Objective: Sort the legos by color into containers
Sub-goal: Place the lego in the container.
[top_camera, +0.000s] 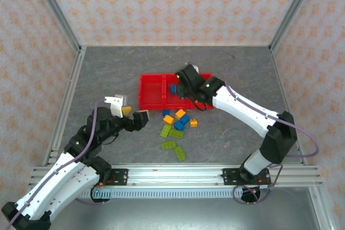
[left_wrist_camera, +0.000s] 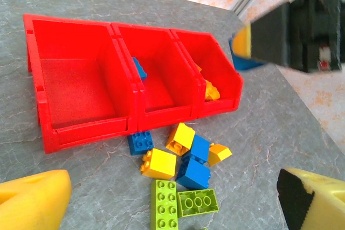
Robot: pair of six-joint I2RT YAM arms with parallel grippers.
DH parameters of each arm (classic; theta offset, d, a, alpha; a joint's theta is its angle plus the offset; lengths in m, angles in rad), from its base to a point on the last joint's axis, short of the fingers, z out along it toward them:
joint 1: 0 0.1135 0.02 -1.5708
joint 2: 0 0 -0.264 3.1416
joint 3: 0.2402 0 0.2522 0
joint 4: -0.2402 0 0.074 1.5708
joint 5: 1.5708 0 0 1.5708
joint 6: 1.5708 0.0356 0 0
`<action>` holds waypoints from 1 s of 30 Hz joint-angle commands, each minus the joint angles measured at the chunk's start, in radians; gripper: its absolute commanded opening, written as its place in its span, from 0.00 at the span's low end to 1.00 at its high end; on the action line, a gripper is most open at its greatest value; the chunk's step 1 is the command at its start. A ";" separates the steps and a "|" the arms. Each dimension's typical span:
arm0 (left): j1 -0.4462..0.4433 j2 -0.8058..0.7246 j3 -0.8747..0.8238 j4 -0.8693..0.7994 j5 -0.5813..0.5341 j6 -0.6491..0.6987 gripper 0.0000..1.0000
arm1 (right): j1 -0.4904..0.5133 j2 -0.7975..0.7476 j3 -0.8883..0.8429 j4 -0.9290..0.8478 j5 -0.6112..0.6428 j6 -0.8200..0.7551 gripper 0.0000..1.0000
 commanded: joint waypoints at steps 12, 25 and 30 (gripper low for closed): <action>-0.006 -0.028 -0.011 0.032 -0.013 0.023 0.99 | -0.070 0.427 0.307 0.000 -0.016 -0.199 0.29; -0.005 -0.007 -0.010 0.034 -0.009 0.025 0.99 | -0.072 0.457 0.208 0.051 -0.031 -0.181 0.47; -0.006 -0.004 -0.010 0.034 -0.006 0.025 0.99 | -0.071 0.433 0.201 0.049 -0.029 -0.174 0.53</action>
